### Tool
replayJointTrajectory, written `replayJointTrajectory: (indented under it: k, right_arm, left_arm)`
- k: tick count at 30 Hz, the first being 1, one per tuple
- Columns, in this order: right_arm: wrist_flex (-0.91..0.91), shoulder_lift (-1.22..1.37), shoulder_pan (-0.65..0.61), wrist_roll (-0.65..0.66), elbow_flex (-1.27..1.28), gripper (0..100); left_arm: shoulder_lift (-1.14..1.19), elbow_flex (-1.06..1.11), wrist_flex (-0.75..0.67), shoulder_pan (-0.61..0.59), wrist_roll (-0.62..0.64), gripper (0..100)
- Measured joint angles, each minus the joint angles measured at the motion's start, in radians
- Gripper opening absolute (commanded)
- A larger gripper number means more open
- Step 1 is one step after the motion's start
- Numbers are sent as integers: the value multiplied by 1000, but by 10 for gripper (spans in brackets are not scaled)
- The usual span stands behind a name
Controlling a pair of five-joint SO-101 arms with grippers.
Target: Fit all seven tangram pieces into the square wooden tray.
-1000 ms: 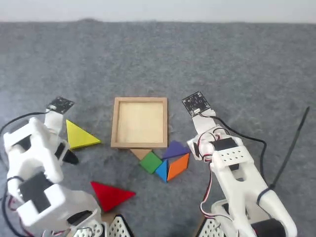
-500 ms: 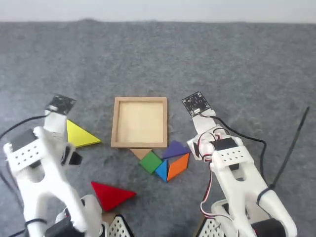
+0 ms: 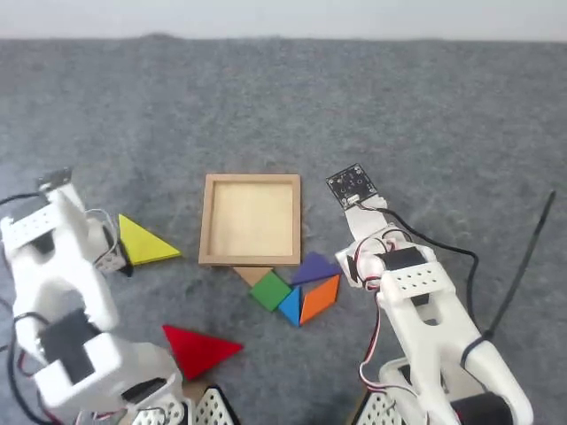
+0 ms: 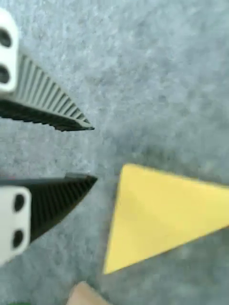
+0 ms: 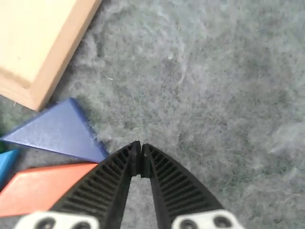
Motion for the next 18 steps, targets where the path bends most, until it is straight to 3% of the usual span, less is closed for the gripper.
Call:
replayJointTrajectory:
  k: [6,13,18]
  right_arm:
    - [0,0,0,0,0,9]
    - [0,0,0,0,0,9]
    - [0,-14,0,0,0,9]
  left_arm:
    - [8,49,-84,-55,9,33]
    - [8,48,-92,-2,9,11]
    - [8,48,-209,38,64,11]
